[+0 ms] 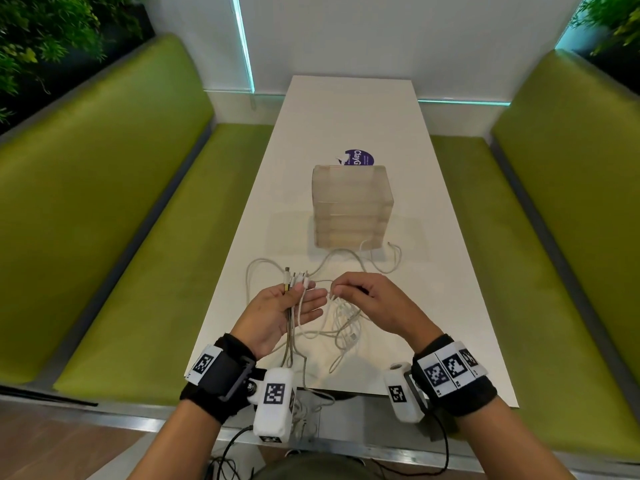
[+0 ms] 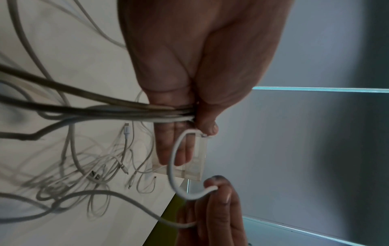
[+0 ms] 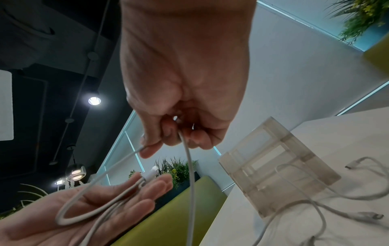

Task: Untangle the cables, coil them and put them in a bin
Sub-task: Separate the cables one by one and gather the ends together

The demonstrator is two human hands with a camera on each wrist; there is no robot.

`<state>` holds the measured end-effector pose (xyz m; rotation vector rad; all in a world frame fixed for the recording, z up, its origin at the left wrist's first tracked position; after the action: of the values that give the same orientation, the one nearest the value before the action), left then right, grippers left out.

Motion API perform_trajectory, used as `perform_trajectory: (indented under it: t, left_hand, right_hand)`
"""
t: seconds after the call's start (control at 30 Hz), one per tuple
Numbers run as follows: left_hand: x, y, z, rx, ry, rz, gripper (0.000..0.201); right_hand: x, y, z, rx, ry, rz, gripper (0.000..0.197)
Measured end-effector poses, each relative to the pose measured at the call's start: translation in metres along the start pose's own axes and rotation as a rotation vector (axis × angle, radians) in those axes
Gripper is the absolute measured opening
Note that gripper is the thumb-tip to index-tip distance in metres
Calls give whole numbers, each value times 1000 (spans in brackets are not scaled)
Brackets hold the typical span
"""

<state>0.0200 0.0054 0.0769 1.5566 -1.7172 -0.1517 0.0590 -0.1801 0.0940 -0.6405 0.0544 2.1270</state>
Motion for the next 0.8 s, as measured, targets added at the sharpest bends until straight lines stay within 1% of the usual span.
perform_trajectory:
  t: [0.17, 0.3, 0.47, 0.57, 0.63, 0.67, 0.7, 0.73, 0.77, 0.8]
  left_hand:
    - [2, 3, -3, 14, 15, 1, 29]
    - [1, 3, -7, 27, 100, -52, 18]
    - [4, 9, -8, 31, 211, -38, 29]
    - [4, 8, -8, 39, 234, -62, 31]
    - [3, 7, -8, 50, 239, -60, 37]
    - [3, 7, -8, 66, 232, -60, 38]
    - [3, 7, -9, 90, 215, -66, 34]
    - [2, 7, -10, 120, 199, -78, 27]
    - [0, 7, -12, 152, 200, -91, 21]
    - [-2, 7, -15, 180, 224, -98, 19]
  right_hand:
    - [0, 3, -7, 36, 7, -4, 17]
    - [4, 8, -12, 47, 14, 31, 20]
    - [3, 8, -16, 72, -25, -51, 17]
    - [4, 8, -15, 75, -32, -16, 16]
    - [4, 8, -14, 84, -41, -12, 17]
    - [3, 9, -14, 88, -51, -17, 18]
    - [2, 9, -13, 91, -60, -15, 18]
    - [2, 10, -13, 92, -58, 5, 19]
    - [3, 10, -14, 96, -40, 55, 20]
    - [5, 11, -15, 109, 1, 142, 20]
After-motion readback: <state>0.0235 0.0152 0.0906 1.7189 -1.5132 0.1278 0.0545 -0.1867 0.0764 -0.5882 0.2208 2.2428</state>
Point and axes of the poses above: each hand's wrist, its own y-axis away from the middle knuckle, its own x-axis out of the palm, z = x × y, the point moved 2 cm from there along -y, towards the middle knuckle, and after that the axes turned 13 degrees about -x, right-handed, at the moved point
